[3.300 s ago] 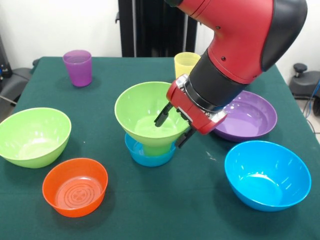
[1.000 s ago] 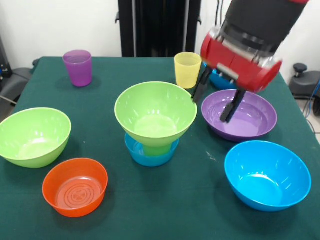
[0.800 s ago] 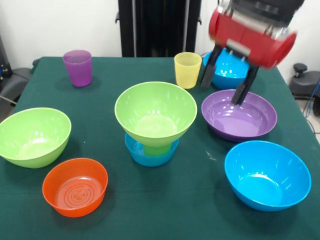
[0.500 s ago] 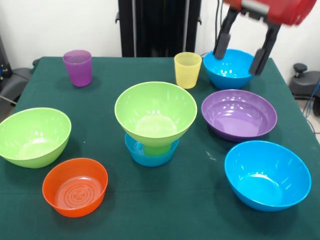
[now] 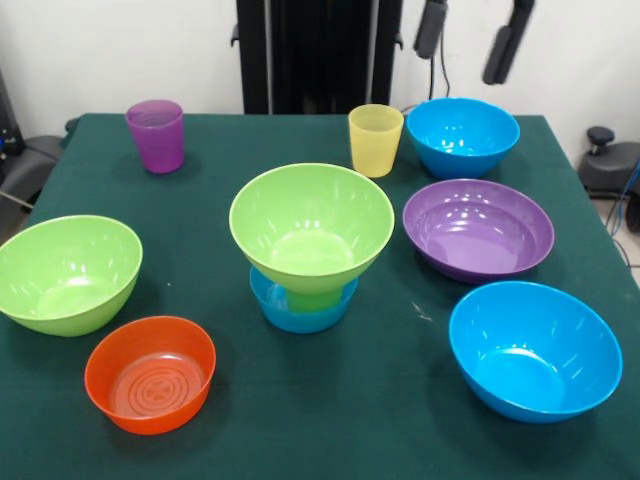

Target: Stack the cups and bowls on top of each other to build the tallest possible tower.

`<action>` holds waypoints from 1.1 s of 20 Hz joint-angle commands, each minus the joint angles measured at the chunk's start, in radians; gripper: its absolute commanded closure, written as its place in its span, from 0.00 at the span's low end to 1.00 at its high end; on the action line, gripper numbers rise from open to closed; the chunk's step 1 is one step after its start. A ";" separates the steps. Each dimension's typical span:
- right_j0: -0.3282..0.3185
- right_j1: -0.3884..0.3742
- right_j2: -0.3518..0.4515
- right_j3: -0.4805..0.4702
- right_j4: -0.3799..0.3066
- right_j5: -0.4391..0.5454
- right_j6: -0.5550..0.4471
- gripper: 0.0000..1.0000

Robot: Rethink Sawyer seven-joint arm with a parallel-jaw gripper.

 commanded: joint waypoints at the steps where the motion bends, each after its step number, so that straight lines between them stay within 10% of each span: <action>1: -0.050 -0.065 0.160 0.271 -0.082 -0.069 -0.181 0.00; 22: -0.272 -0.183 0.343 0.512 -0.184 -0.257 -0.251 0.00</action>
